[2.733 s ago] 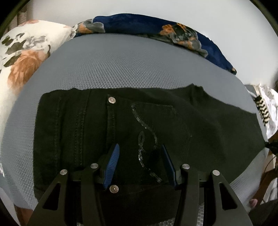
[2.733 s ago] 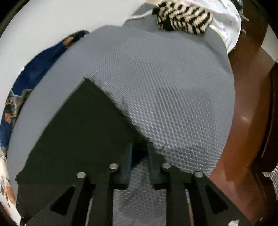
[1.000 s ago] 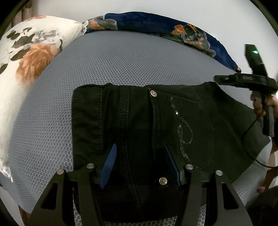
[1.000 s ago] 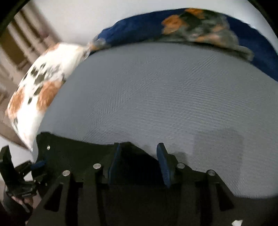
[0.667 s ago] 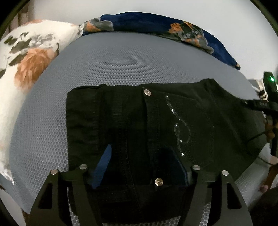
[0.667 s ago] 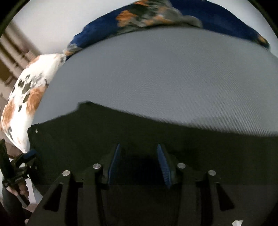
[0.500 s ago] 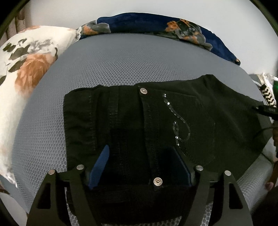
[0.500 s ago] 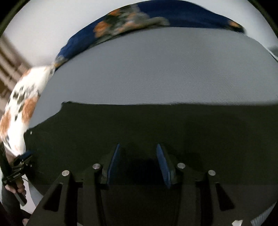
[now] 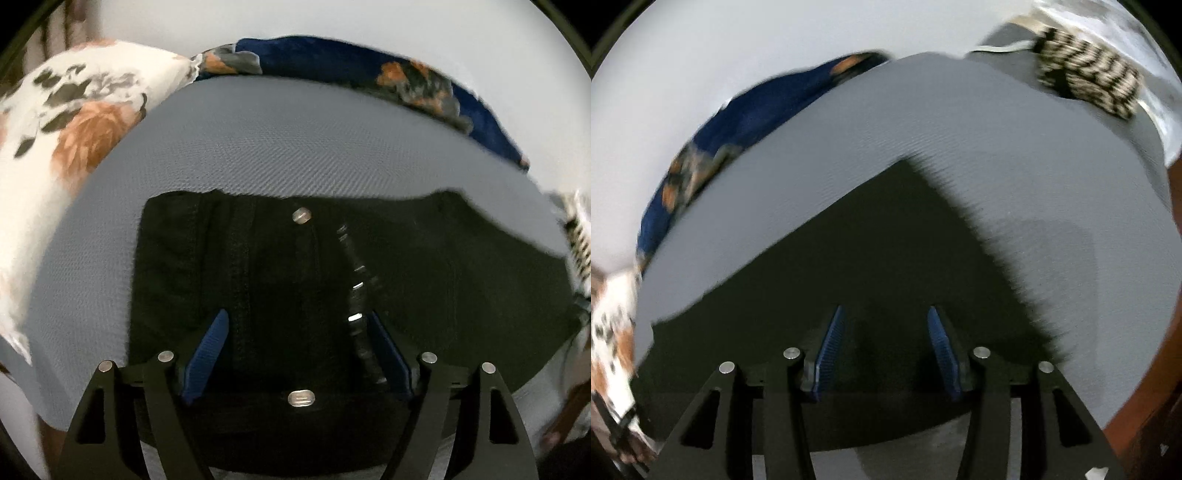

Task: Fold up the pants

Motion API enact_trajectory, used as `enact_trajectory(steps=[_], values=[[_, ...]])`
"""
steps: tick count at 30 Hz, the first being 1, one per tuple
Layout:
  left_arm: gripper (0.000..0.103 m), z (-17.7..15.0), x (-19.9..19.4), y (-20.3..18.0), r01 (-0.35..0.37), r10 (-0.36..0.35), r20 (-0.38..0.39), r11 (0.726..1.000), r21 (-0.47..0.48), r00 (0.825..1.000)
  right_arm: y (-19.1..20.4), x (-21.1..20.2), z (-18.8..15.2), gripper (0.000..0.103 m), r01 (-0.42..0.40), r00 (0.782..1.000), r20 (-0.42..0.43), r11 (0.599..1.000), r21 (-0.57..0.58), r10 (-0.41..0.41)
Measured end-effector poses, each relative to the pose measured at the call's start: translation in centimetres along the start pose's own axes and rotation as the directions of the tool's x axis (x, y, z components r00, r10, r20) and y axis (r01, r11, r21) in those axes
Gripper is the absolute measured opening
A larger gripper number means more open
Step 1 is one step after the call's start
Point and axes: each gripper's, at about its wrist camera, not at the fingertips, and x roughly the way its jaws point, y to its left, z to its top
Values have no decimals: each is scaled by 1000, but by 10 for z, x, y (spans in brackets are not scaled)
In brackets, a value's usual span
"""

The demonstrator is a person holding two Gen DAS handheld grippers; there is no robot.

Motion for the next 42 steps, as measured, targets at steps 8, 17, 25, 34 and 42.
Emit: enact_trajectory(steps=[8, 17, 25, 34, 42], values=[[78, 4, -2, -58, 89, -89, -9, 995, 39, 996, -84, -5, 35, 46, -189, 978, -53, 965, 180, 201], [78, -4, 13, -107, 128, -123, -71, 989, 79, 990, -89, 32, 42, 34, -356, 907, -174, 918, 174, 385], [78, -13, 25, -112, 83, -76, -90, 994, 74, 993, -58, 61, 52, 10, -406, 887, -169, 900, 159, 430], [78, -13, 18, -92, 49, -47, -55, 998, 46, 997, -22, 8, 48, 7, -455, 881, -40, 869, 196, 471], [78, -5, 7, -74, 62, -62, -11, 997, 48, 998, 97, -24, 49, 8, -542, 832, -95, 837, 73, 547]])
